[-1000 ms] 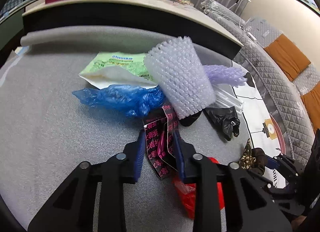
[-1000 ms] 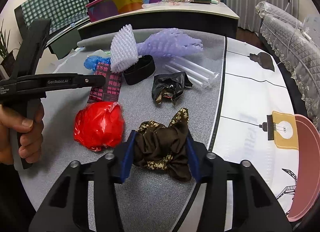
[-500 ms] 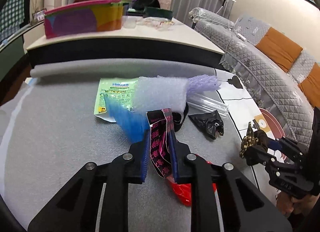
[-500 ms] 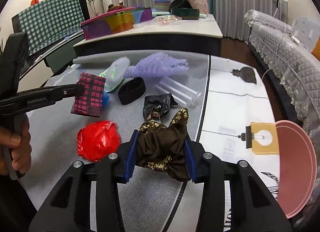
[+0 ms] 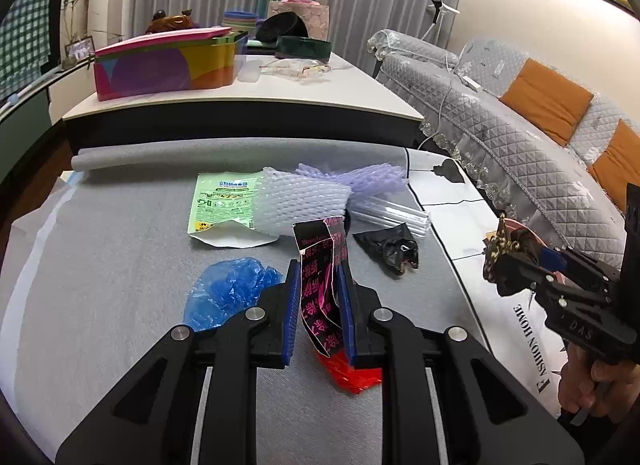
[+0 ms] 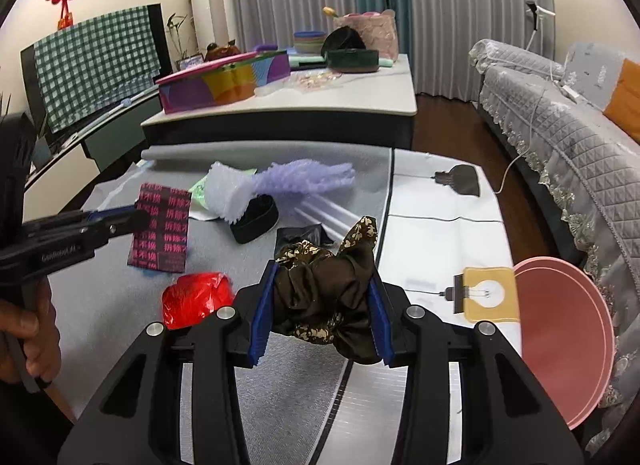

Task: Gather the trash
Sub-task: 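Carry the scrunchie with the right gripper while the left carries the wrapper toward the pink bin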

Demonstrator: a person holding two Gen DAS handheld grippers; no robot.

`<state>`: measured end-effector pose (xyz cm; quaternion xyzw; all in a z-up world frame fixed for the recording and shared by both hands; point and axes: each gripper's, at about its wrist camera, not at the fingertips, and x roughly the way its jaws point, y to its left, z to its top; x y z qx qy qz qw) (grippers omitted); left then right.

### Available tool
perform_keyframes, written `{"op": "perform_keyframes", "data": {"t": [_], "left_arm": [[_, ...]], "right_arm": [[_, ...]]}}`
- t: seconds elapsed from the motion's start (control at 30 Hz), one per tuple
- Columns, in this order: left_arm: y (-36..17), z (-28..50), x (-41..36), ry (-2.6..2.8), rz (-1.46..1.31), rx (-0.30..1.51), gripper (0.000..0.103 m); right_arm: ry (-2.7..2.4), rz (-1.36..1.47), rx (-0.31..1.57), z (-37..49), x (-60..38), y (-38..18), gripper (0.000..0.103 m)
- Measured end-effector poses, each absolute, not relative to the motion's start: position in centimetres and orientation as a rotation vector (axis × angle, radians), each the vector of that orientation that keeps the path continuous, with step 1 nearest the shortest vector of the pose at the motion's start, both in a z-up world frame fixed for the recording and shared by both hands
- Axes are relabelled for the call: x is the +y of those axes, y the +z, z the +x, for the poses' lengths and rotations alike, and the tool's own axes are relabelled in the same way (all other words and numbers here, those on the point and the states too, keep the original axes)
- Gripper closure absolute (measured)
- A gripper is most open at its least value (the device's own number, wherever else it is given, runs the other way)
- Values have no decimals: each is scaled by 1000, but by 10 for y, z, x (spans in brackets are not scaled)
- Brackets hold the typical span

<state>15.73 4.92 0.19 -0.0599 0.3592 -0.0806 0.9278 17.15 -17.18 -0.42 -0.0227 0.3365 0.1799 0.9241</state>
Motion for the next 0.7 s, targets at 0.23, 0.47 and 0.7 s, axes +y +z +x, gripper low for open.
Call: {"op": "perform_keyframes", "data": {"t": [0.23, 0.47, 0.7], "left_arm": [[5, 144, 37, -166, -134, 715, 85], [10, 135, 26, -162, -137, 692, 85], [12, 130, 15, -164, -129, 675, 85]], "right_arm": [[337, -15, 659, 166, -189, 11, 61], [300, 10, 621, 159, -208, 26, 61], [261, 21, 593, 156, -225, 36, 61]]}}
